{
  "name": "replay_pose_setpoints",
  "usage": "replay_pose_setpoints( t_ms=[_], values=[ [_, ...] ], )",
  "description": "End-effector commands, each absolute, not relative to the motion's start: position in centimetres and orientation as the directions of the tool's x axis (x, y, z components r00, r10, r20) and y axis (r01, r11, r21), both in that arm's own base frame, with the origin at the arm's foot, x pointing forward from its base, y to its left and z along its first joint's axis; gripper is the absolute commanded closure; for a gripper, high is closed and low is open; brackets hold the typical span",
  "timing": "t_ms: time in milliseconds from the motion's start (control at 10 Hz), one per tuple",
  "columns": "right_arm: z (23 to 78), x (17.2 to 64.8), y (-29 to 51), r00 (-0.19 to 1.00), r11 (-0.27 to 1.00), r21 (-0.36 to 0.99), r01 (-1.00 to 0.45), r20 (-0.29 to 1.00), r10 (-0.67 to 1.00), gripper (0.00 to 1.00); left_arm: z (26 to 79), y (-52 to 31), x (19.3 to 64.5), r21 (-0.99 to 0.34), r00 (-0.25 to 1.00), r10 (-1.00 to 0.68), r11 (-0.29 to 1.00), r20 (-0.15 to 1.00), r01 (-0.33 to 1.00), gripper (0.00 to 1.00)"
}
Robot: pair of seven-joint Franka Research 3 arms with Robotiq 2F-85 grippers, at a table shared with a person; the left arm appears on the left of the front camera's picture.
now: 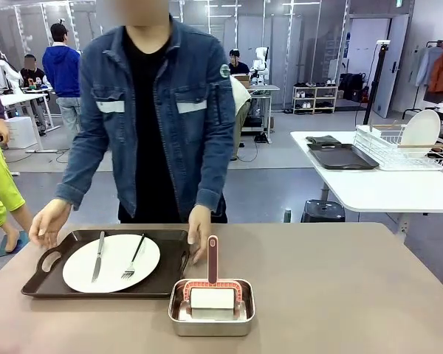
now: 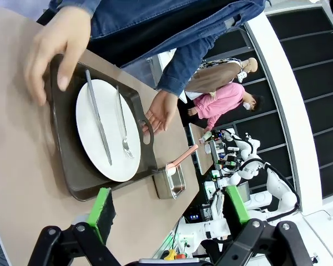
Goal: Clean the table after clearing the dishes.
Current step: When the right (or left) Handle tray is removed, use the right hand (or left hand) to clean the right (or left) side of the table with the Lint Roller.
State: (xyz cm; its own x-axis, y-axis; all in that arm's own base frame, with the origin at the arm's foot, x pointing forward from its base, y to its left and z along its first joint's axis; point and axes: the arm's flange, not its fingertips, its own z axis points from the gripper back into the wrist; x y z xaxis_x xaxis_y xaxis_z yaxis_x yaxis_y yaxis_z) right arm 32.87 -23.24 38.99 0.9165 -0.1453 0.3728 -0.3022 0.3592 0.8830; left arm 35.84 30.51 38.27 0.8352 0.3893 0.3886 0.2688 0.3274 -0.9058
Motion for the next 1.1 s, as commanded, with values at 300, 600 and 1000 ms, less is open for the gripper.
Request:
replay_pose_setpoints(
  t_ms=[300,600,1000],
  values=[
    [39.1,32.6,-22.8,0.908,0.367,0.877,-0.309,0.387,-0.162,0.0,38.3,30.6,35.5,-0.902,0.83,0.388,0.325,0.401,0.284,0.0],
    [39.1,32.6,-22.8,0.908,0.367,0.877,-0.309,0.387,-0.162,0.0,39.1,29.6,37.0,-0.874,0.829,0.335,0.356,0.449,0.33,0.0],
    [39.1,32.6,-22.8,0.908,0.367,0.877,-0.309,0.387,-0.162,0.0,43.8,23.3,40.9,-0.765,0.817,0.21,0.528,0.538,0.368,0.0]
  ],
)
